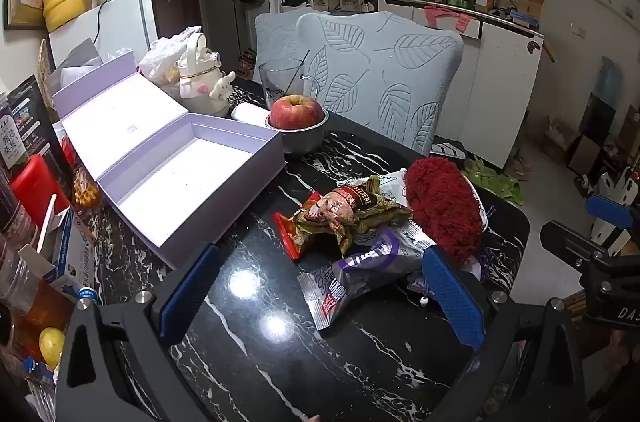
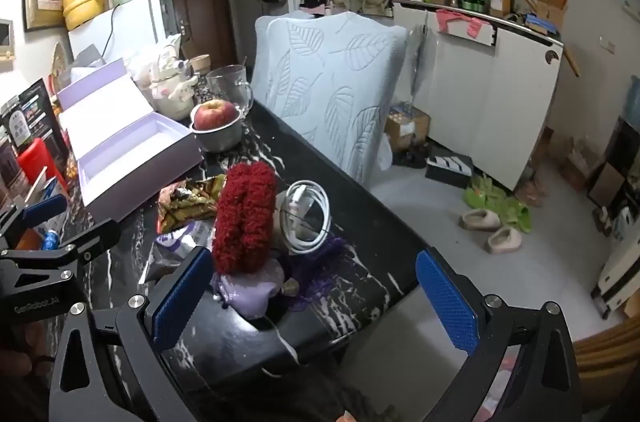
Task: Organize soft objects
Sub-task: 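Move both tools toward the pile of soft items on the table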
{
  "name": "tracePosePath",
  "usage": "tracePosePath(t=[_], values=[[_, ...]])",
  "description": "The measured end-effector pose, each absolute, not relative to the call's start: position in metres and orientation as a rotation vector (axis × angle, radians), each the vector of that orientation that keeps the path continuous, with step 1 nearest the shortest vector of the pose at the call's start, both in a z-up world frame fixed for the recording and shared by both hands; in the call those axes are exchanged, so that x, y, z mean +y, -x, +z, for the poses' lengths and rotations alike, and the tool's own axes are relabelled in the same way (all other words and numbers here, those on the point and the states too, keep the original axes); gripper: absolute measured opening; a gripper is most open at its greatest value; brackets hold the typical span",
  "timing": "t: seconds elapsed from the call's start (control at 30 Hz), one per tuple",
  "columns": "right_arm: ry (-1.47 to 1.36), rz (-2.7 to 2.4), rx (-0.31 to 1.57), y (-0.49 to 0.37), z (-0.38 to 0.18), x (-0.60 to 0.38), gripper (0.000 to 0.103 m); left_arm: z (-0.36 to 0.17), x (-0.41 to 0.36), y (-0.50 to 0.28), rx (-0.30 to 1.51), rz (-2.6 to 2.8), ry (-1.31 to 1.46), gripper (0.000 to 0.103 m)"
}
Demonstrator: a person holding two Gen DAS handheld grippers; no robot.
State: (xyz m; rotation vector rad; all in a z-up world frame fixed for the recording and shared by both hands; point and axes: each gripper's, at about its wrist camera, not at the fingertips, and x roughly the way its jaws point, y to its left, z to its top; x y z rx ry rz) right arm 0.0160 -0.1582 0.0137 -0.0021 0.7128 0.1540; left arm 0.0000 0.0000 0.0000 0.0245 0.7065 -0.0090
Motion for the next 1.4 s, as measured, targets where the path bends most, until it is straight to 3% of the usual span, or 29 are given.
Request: tracePosePath(t=[1.4], values=[[-0.002, 0.162, 0.691, -0.008, 0.014, -0.16, 0.103, 0.003, -0.006, 0.008, 0.711, -0.073, -0.031, 0.103]])
